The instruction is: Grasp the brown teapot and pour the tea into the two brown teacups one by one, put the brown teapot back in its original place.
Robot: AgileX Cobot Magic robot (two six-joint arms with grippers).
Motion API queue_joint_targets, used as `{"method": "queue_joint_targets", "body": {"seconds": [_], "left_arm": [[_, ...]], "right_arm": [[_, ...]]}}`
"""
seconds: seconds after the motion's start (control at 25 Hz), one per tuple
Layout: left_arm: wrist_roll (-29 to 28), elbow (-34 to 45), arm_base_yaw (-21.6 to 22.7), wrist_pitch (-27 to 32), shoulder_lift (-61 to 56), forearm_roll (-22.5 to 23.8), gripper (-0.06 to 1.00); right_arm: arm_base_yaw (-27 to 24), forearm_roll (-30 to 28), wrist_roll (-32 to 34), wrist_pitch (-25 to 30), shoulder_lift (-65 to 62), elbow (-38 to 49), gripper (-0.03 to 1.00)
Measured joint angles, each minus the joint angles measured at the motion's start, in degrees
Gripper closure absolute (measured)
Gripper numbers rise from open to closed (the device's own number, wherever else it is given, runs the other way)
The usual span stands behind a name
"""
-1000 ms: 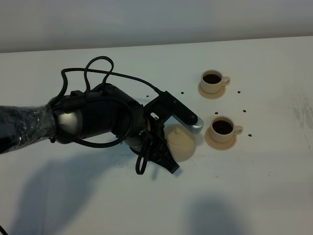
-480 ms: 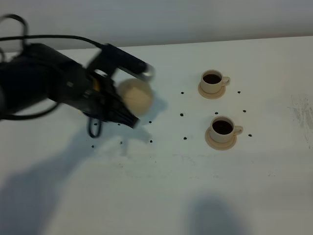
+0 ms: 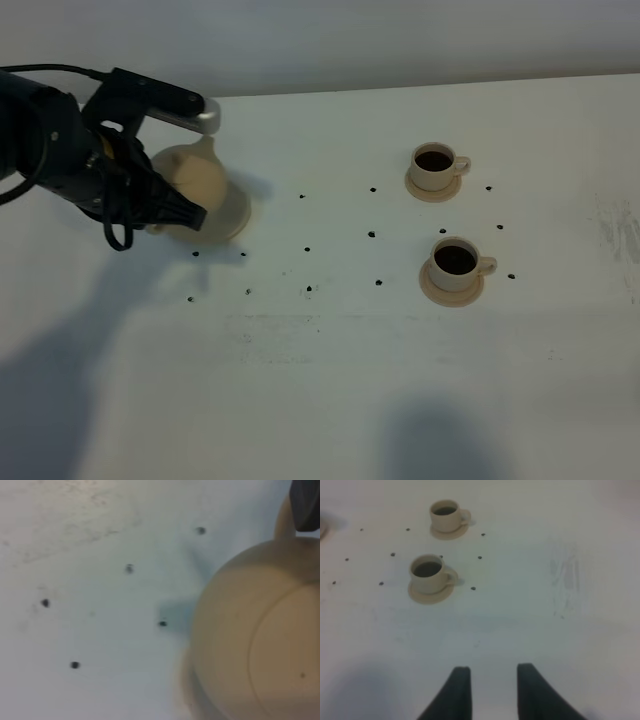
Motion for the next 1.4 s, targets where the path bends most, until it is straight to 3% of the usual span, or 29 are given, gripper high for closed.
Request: {"method": "queue_joint_targets", "body": {"seconds": [0.24,0.84,1.4], "left_arm": [[0.3,0.0,2.5,-0.8,0.5,-0.5,0.85],[1.7,-0.3,3.3,-7.6,9.7,-2.2,0.85],[1.9,-3.0,4.5,-7.6,14.3,-2.4,0.85]], "right_arm": [[0.0,0.0,0.0,0.0,0.0,0.0,0.74],[0.0,0.0,0.0,0.0,0.0,0.0,0.74],[0.0,0.0,0.0,0.0,0.0,0.0,0.74]]}}
